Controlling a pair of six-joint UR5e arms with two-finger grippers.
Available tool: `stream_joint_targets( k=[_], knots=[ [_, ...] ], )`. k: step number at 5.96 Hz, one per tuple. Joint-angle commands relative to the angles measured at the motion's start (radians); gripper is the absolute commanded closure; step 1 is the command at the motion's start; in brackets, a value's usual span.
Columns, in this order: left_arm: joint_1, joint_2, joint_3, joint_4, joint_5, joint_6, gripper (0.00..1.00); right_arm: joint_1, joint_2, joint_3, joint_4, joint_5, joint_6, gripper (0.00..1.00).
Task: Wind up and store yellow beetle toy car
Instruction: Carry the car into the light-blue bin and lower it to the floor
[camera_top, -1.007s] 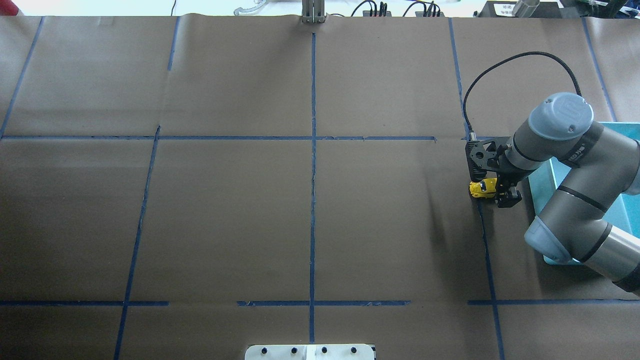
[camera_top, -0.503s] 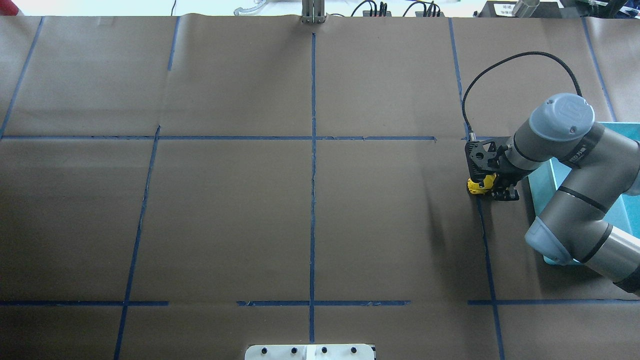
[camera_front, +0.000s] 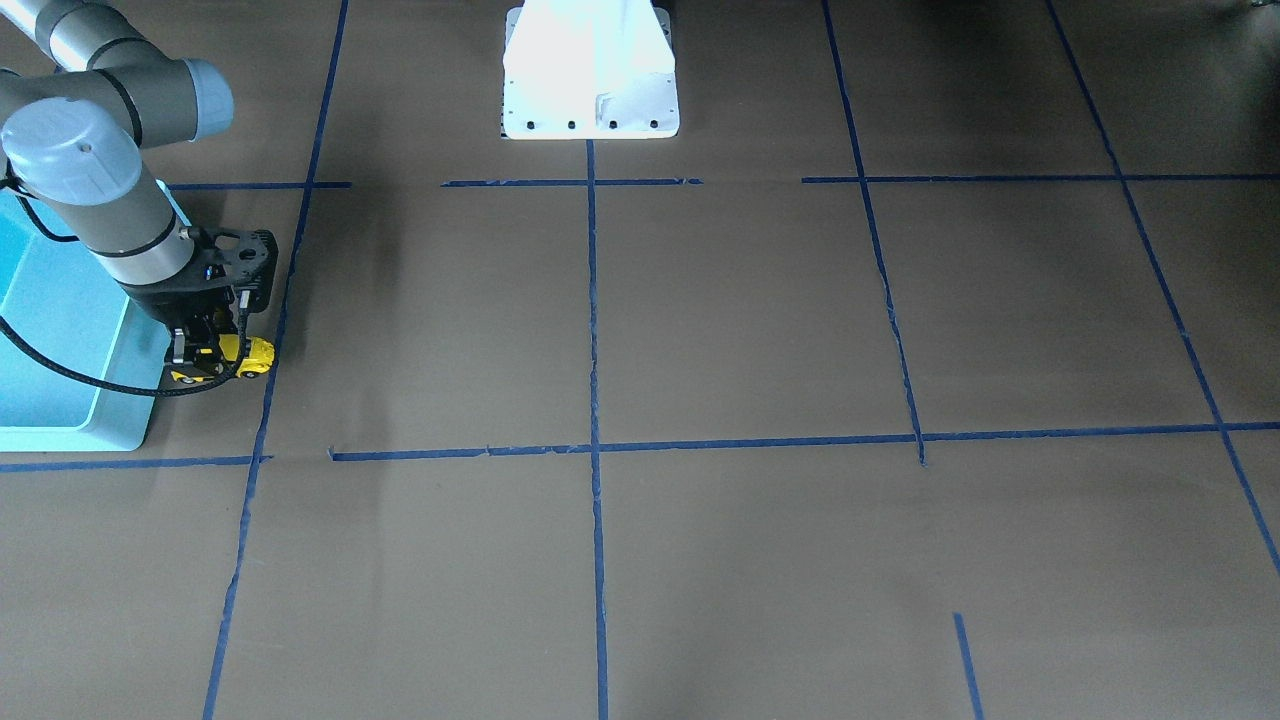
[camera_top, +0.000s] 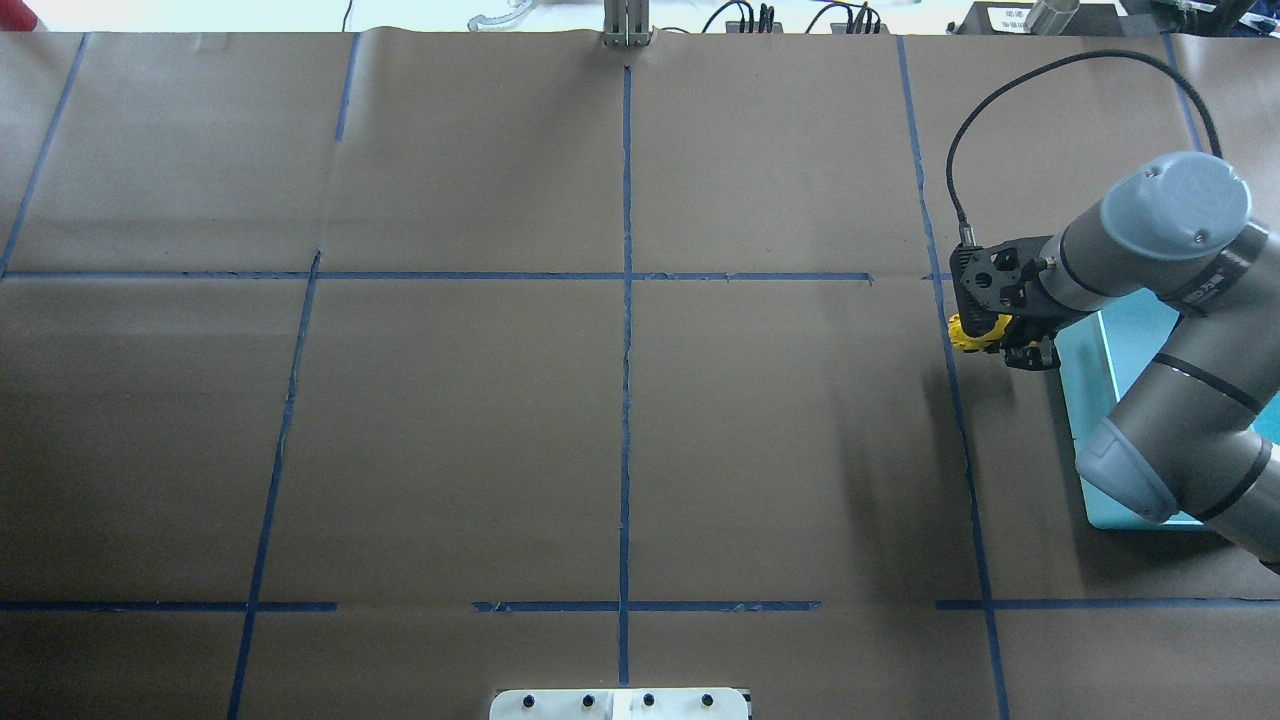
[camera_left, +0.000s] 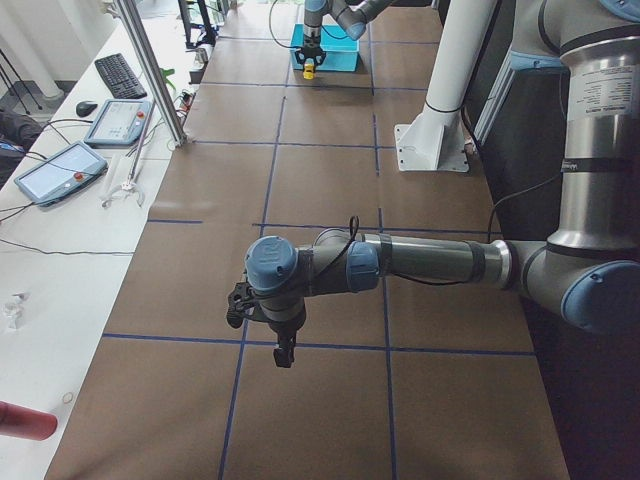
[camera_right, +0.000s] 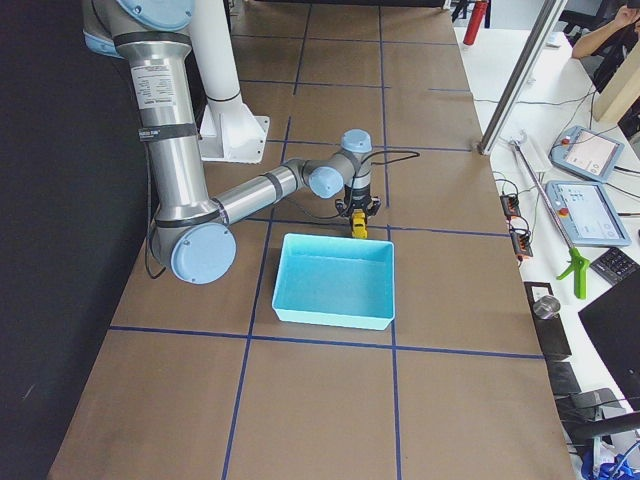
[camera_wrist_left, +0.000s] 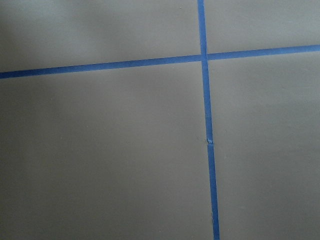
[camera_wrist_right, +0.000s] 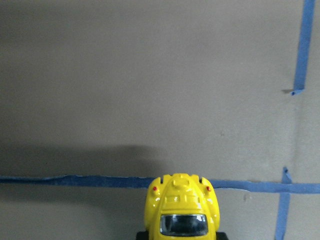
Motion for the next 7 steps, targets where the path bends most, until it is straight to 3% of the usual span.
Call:
stream_joint_targets(
  k=[1,3,4,7],
  knots=[
    [-0.001,0.001,-0.001,0.0,0.0,0.001,0.0,0.07,-0.063,0.199,-0.184,0.009,-0.073,1.0],
    [-0.001,0.001,0.003,0.0,0.0,0.0,0.0,0.22,-0.251,0.194,-0.172,0.074,-0.33,1.0],
    [-0.001,0.001,-0.001,0.0,0.001,-0.005,0.0,0.244,-0.317,0.172,-0.14,0.087,-0.336,1.0],
    [-0.001,0.001,-0.001,0.002,0.003,0.003,0.0,0.236,-0.318,-0.115,0.218,0.139,-0.3,1.0]
  ],
)
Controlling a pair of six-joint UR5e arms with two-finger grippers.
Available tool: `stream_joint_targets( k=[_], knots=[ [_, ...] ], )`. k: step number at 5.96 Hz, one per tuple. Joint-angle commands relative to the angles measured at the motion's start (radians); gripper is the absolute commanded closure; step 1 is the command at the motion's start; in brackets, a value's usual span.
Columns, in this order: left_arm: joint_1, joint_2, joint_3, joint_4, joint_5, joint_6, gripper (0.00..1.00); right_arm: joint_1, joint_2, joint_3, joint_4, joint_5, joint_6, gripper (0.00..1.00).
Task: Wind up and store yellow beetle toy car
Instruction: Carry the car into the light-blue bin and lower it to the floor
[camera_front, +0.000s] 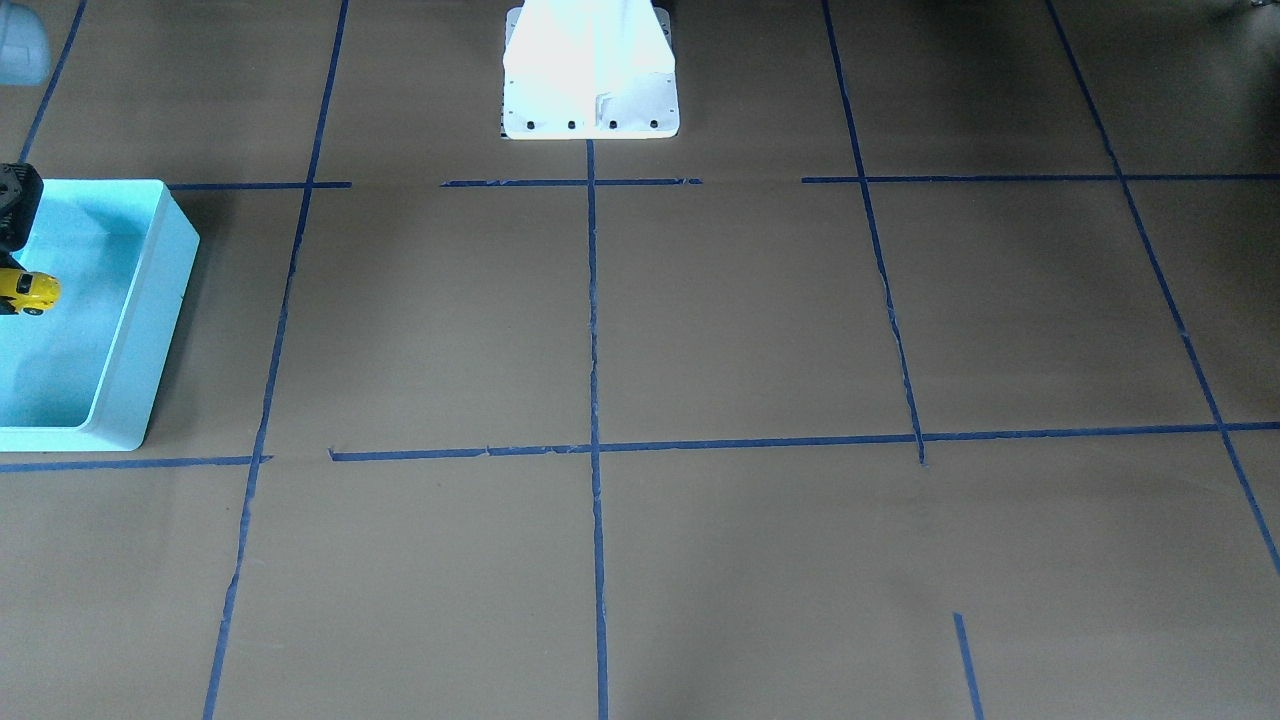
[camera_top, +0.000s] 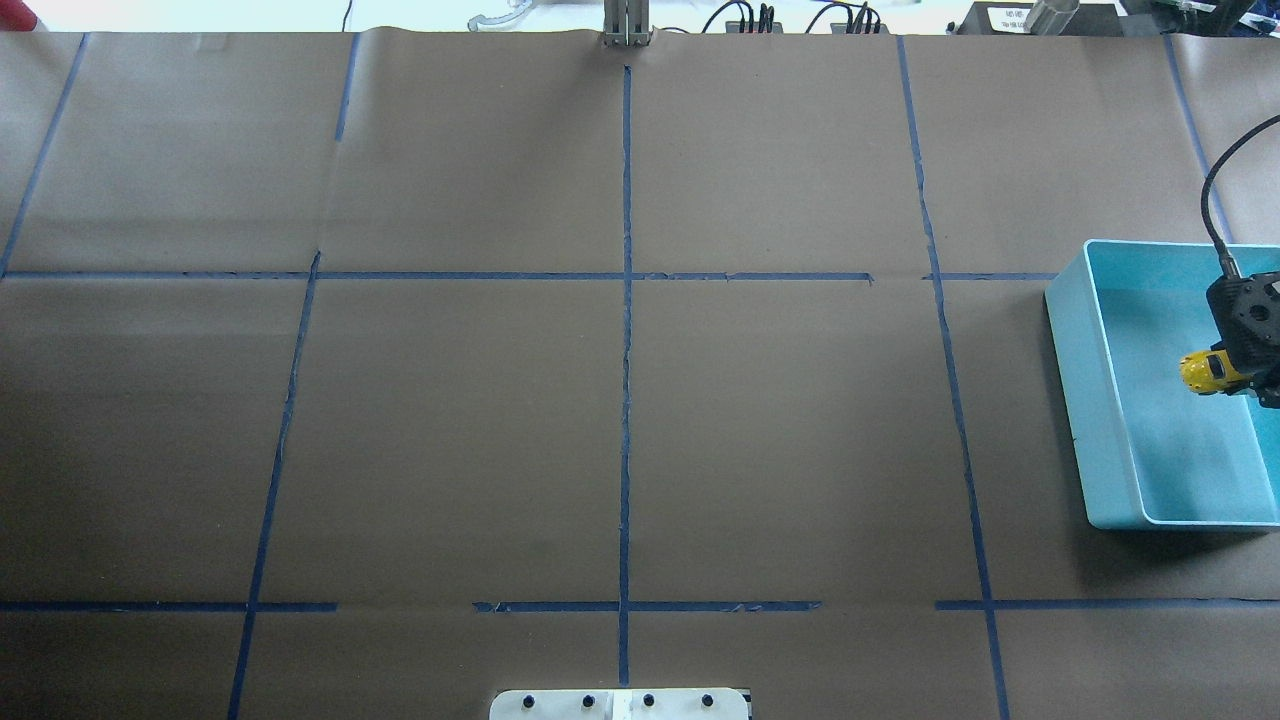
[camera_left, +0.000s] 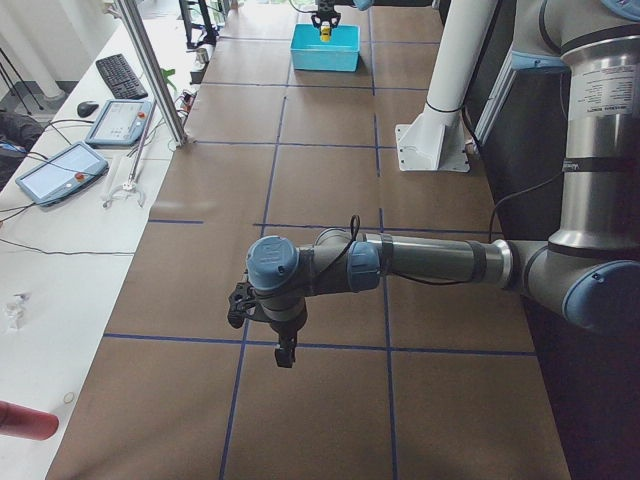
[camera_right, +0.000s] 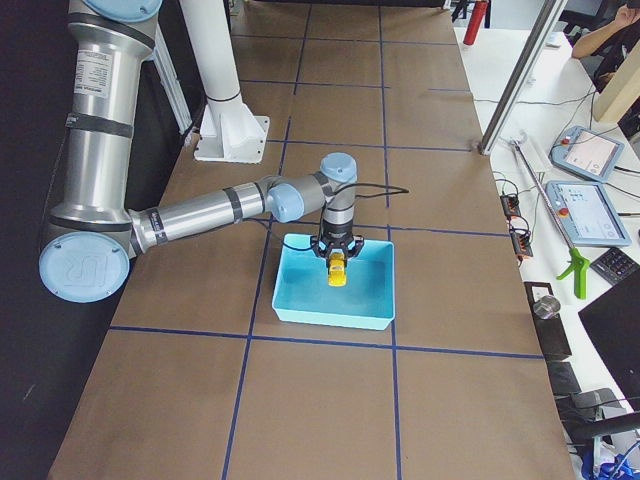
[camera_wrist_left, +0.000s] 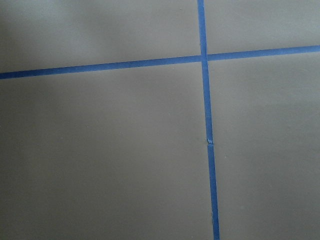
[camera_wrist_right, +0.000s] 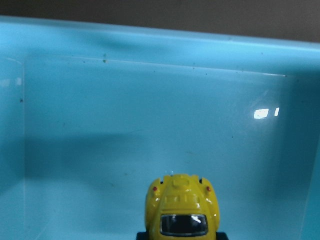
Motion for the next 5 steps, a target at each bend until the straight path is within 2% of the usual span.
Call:
stream_joint_targets(
  k=[1,4,5],
  knots=[
    [0.002,-0.005,0.0,0.0,0.001,0.003,0.0,-0.019,0.001,-0.109,0.153,0.013,0.045,1.0],
    [0.003,-0.008,0.0,-0.001,0.001,0.003,0.0,-0.076,0.001,-0.132,0.155,0.008,0.091,0.97],
    [0.003,-0.011,-0.002,0.0,0.001,0.003,0.0,-0.082,0.004,-0.138,0.155,0.007,0.091,0.9]
  ],
)
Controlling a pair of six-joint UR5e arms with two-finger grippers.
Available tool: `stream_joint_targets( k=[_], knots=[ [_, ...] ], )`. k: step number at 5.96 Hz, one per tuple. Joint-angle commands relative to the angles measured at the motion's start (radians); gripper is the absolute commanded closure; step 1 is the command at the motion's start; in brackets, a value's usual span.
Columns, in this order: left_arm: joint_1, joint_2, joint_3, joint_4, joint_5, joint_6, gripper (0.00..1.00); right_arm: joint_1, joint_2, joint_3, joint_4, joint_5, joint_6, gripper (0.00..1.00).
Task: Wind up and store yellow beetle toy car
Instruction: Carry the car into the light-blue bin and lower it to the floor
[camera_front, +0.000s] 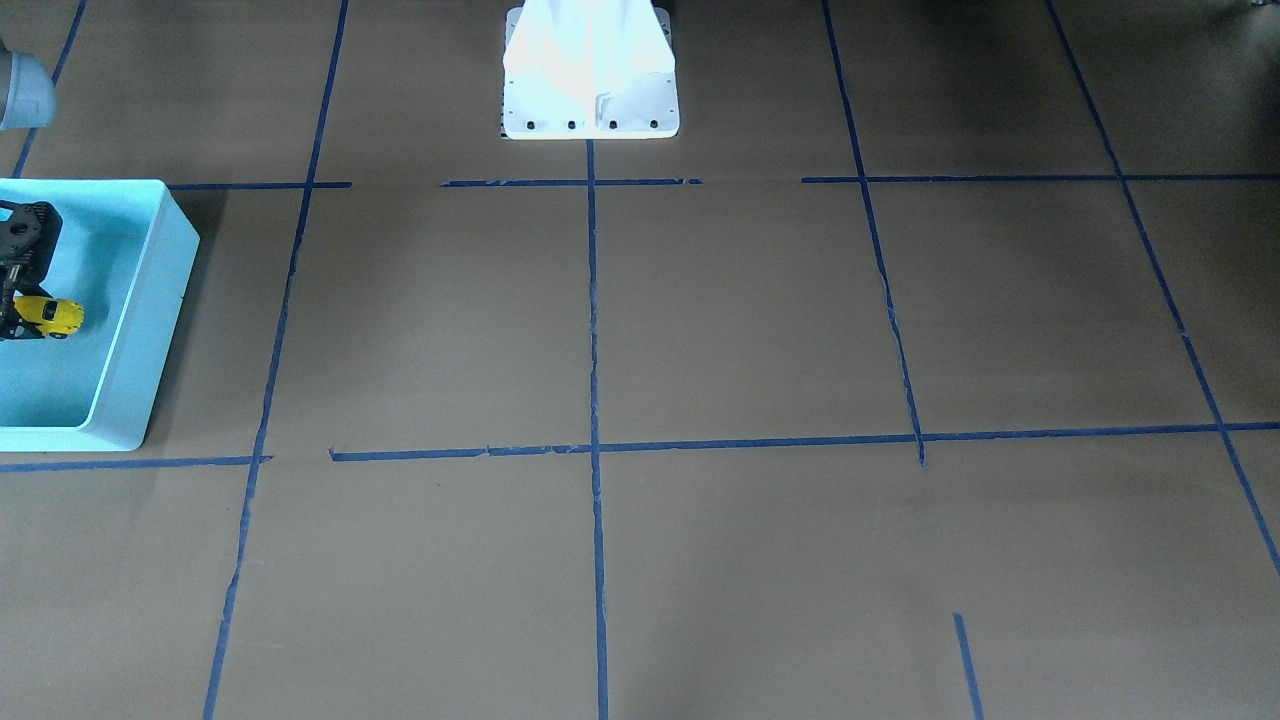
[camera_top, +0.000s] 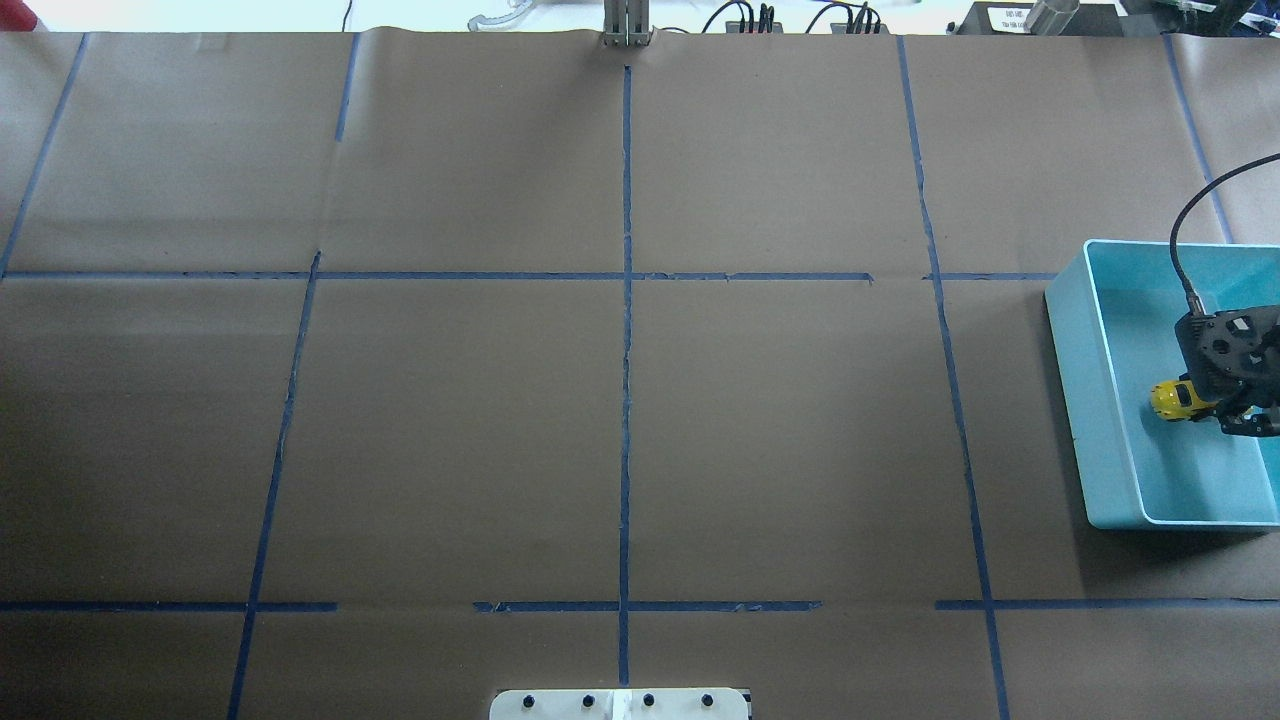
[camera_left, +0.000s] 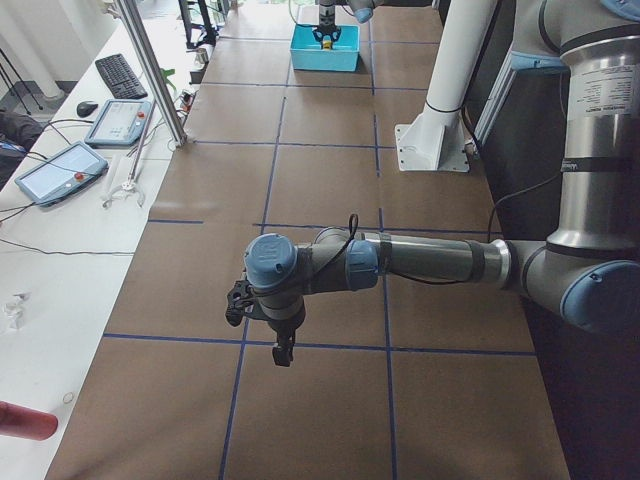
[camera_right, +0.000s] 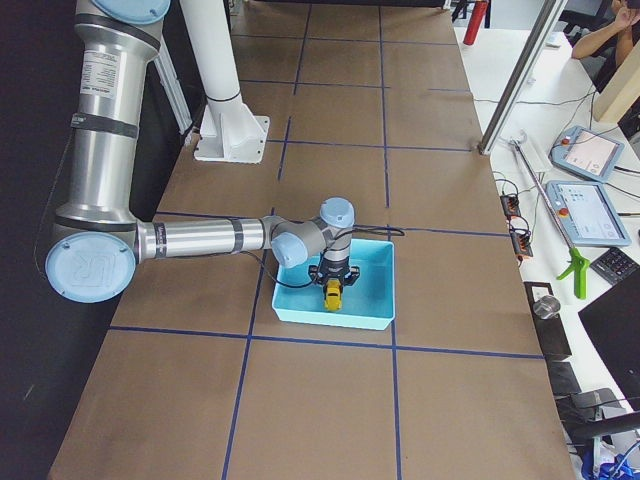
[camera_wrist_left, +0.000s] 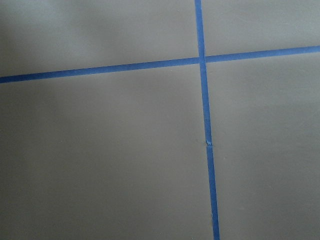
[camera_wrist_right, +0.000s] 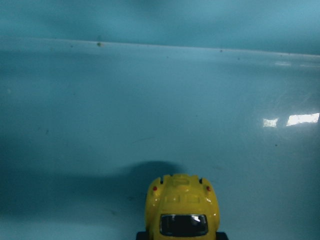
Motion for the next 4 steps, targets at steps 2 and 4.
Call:
stream_joint_targets(
  k=[2,4],
  knots=[
    [0.0,0.001,0.002,0.001,0.002,0.0,0.0,-0.009,0.004,-0.005,0.0,-0.001,0.018,0.63],
    [0.0,0.0,0.004,0.001,0.003,0.002,0.0,-0.009,0.004,-0.002,0.002,0.0,0.019,0.15]
  ],
)
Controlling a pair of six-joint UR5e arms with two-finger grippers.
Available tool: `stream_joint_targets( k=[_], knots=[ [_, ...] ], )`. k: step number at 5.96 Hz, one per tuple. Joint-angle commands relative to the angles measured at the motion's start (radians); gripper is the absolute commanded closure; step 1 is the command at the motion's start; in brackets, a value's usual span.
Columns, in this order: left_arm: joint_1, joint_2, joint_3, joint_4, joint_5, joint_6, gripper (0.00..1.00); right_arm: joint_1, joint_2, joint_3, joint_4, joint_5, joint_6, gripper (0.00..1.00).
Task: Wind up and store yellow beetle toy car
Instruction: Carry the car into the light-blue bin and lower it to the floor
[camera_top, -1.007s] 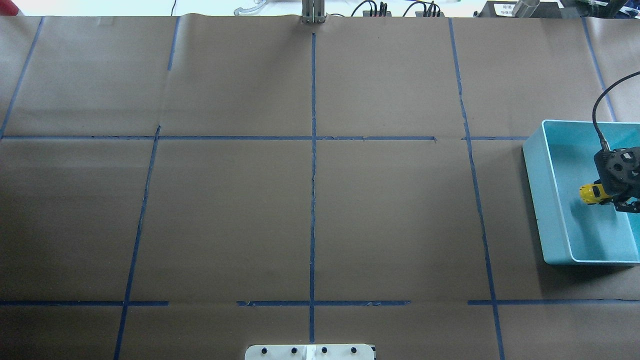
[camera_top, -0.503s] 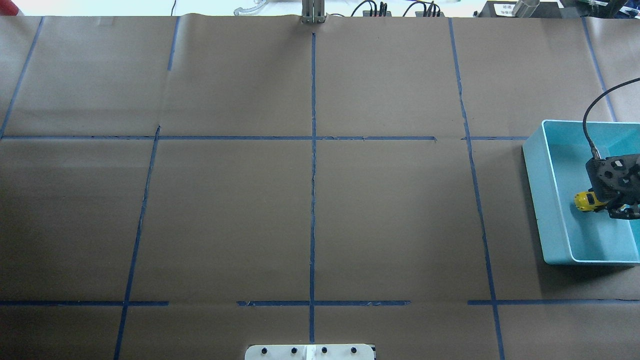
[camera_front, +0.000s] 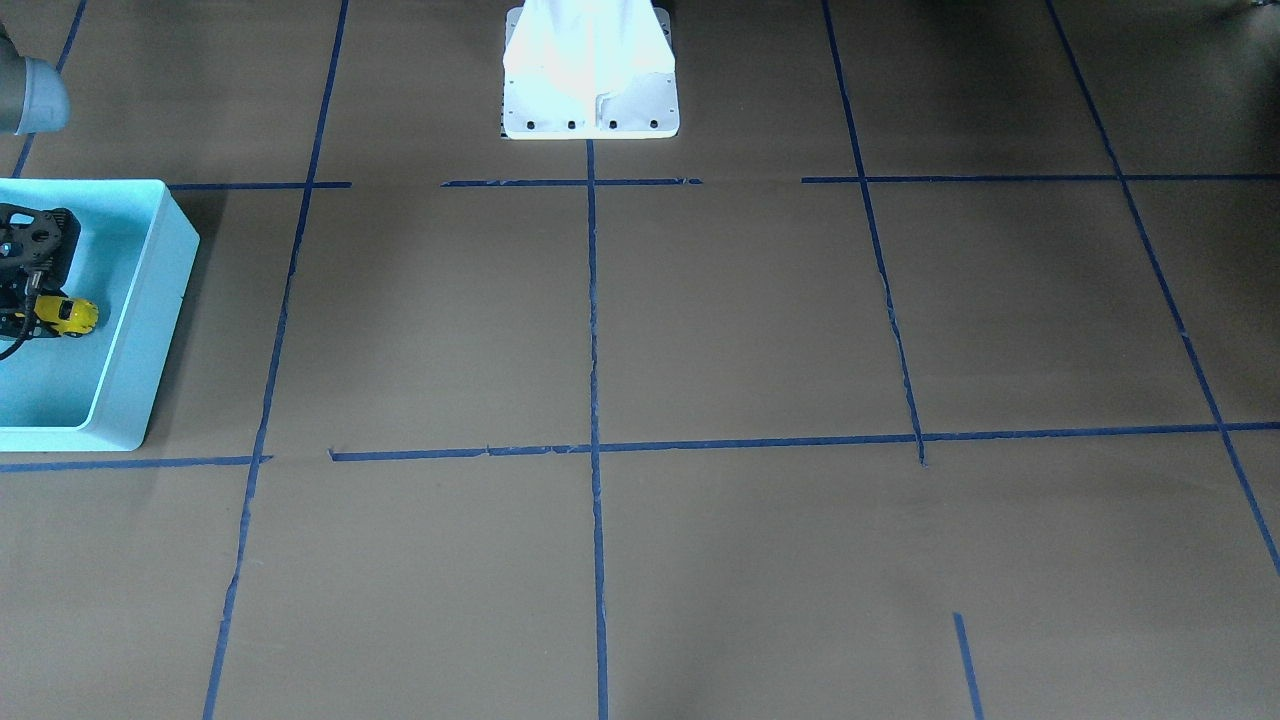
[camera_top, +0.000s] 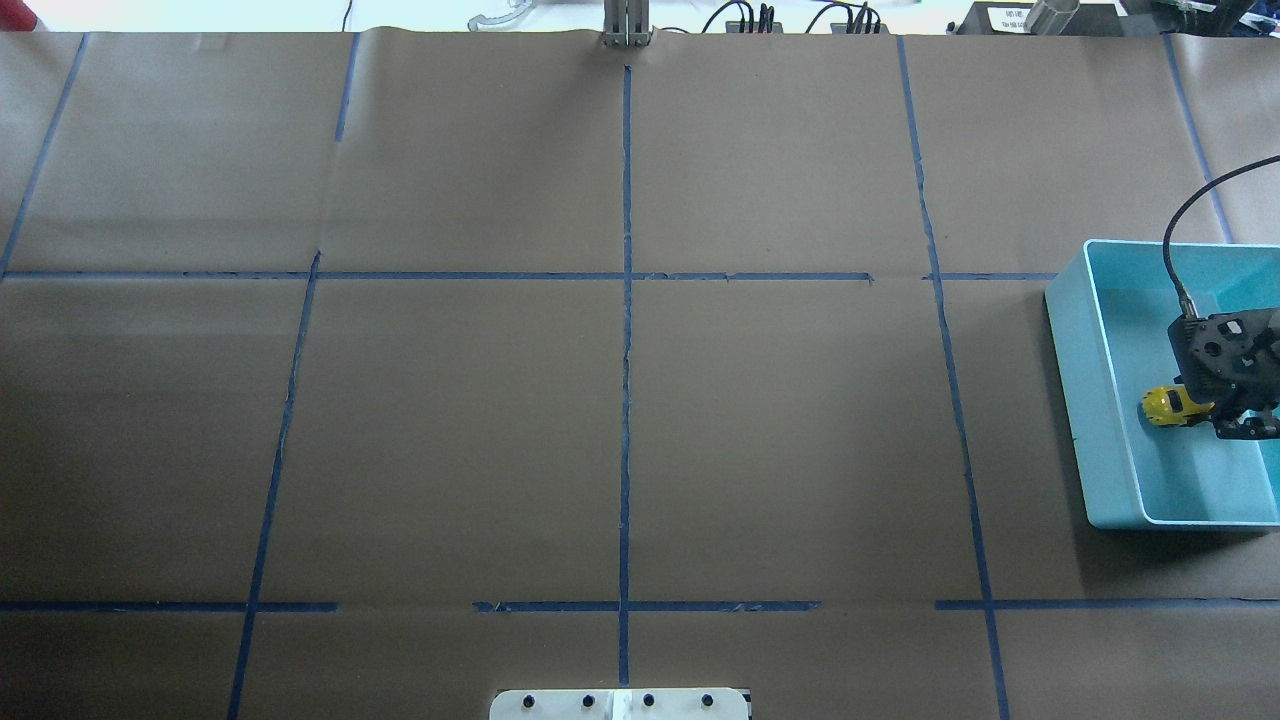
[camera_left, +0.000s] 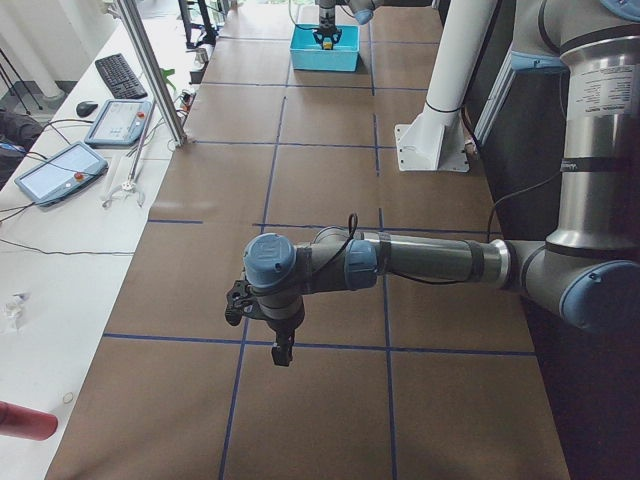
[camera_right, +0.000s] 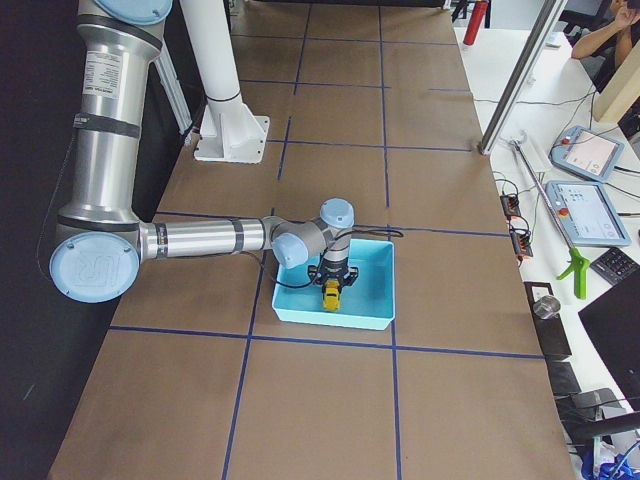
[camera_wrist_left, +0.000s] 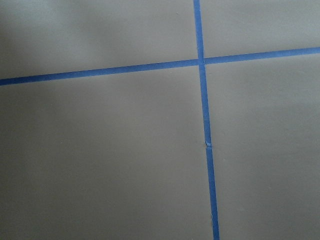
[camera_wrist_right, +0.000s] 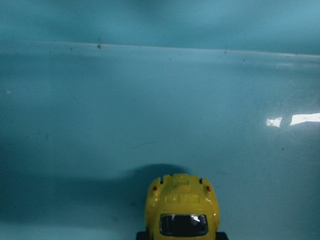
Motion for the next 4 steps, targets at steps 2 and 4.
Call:
stream_joint_targets(
  k=[2,4],
  knots=[
    [0.0,0.0,0.0,0.0,0.0,0.001,0.0,0.006,-0.015,0.007,0.059,0.076,0.004,0.0],
    [0.0,-0.002,0.0,0.0,0.0,0.001,0.0,0.139,-0.009,0.045,0.038,0.182,0.001,0.0]
  ],
)
